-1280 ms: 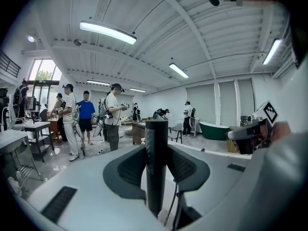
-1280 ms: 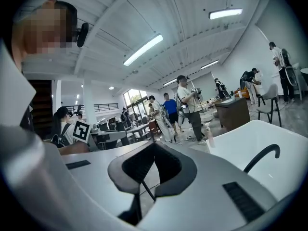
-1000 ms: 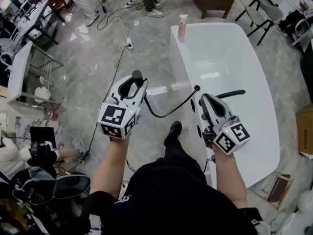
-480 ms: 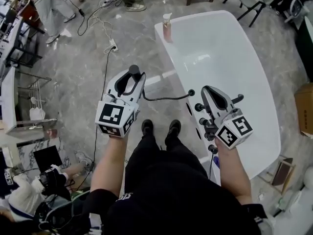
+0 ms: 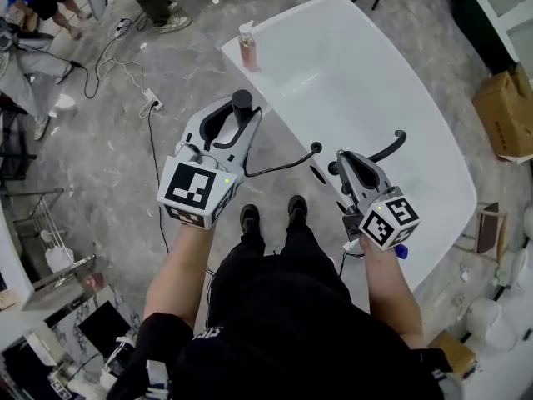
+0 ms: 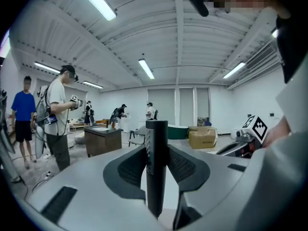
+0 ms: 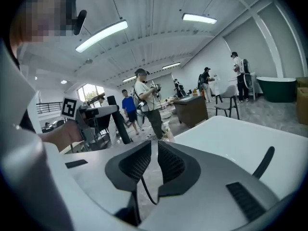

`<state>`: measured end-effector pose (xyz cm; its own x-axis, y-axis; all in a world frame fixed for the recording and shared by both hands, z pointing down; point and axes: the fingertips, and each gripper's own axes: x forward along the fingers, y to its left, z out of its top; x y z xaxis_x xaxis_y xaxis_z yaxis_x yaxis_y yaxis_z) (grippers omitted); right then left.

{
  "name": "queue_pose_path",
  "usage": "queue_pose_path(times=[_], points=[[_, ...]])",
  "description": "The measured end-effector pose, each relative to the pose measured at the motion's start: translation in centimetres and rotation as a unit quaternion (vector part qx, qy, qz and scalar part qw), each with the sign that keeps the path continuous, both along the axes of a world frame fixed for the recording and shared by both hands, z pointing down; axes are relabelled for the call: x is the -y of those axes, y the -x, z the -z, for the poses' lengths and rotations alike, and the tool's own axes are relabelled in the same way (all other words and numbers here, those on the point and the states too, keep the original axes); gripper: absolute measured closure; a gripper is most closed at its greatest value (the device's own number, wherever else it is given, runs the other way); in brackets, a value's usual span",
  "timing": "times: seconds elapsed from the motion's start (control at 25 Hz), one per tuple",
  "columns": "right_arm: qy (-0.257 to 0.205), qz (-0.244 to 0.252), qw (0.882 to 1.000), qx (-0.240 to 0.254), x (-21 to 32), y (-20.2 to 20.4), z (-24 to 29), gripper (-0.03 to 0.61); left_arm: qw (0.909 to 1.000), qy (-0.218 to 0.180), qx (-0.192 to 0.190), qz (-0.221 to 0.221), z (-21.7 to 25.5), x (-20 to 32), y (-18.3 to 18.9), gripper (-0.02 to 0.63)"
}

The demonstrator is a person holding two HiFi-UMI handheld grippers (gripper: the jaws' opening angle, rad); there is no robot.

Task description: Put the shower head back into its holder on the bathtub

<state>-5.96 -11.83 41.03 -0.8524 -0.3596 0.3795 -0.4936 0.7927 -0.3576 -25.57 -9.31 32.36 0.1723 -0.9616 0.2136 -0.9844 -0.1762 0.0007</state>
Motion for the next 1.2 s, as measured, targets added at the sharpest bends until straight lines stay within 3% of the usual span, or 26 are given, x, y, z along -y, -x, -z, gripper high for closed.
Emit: queue_pose_path(times=[0.16,0.36,0.56,0.8,1.2], points=[[0.019,-0.041,0.999,-0.018,-1.8,0.2,-2.7,0.513,0.9987,0.013,0.005,-0.050,-1.7,0.6,-0.4,0.471],[0.060,-0.074,0.994,-0.048,-2.2,-0.2,-9.8,0.475,0.9984,0.023,-0.015,-0.050,-4.7,2.4,0.1,0.471],[0.103,-0.098,0.986,-0.084,-1.7,-0.5,-20.9,0.433,0.9979,0.012,-0.011,-0.062,-7.4,5.5,-0.1,0.471],[0.128,-0.145,0.974,-0.120,-0.4,-1.2,-33.0,0.426,0.9972,0.021,-0.017,-0.070,-12.8,8.3,-1.2,0.471],[0.152,-0.188,0.959,-0.147,2.0,-2.1,-45.3,0.393,0.9959,0.057,-0.028,-0.065,-21.3,8.9,-1.4,0.471]])
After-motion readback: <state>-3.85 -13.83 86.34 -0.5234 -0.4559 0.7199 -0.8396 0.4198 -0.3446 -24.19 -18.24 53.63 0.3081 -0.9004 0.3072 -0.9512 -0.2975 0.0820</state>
